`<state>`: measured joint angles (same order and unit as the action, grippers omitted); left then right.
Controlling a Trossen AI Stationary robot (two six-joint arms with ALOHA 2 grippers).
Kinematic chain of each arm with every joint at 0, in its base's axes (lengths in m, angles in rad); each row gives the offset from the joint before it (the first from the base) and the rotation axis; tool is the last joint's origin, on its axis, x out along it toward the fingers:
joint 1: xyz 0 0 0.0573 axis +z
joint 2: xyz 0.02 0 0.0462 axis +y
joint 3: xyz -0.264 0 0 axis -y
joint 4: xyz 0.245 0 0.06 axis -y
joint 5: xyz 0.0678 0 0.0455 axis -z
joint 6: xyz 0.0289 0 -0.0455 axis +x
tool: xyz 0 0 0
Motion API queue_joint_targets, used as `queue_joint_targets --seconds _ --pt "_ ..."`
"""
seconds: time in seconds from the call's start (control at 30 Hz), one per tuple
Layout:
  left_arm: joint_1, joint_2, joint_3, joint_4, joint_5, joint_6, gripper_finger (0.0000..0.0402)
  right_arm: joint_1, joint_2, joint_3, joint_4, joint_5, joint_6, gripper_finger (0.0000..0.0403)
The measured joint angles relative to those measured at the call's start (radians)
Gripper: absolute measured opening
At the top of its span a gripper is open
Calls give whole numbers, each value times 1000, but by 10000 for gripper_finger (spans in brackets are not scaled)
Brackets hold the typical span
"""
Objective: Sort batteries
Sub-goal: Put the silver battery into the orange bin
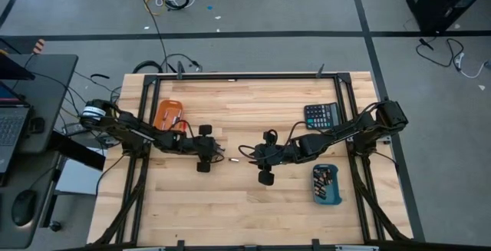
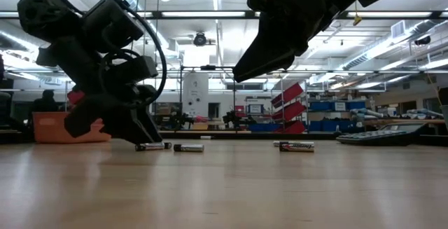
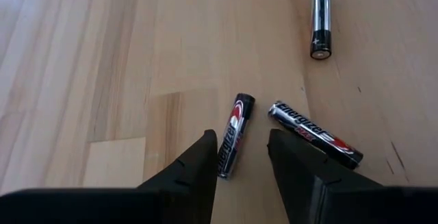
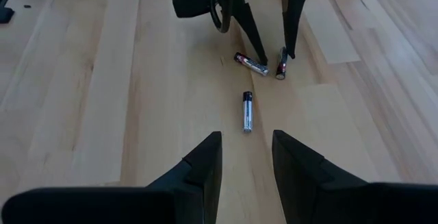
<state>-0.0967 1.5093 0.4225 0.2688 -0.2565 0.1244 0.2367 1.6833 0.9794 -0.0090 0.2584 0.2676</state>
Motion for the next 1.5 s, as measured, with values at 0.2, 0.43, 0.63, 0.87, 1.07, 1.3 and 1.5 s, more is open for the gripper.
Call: queue_joint_targets --seconds 0.2,0.43,0.63,0.87,1.07,1.3,1.5 --pt "0 1 0 -7 -2 -24 110 0 0 0 0 0 0 115" --pt "24 1 1 -25 -4 -70 58 0 0 0 0 0 0 115" --pt "31 1 0 -31 -20 -81 22 0 0 0 0 0 0 115" --pt "31 1 -2 -15 -29 -109 12 3 0 0 0 0 3 115" --pt "32 3 -3 14 -30 -134 11 12 0 0 0 0 3 115" --pt "31 4 -4 25 -49 -180 10 13 0 0 0 0 4 115" --pt "24 -24 -4 29 -59 -193 10 13 0 0 0 0 4 115"
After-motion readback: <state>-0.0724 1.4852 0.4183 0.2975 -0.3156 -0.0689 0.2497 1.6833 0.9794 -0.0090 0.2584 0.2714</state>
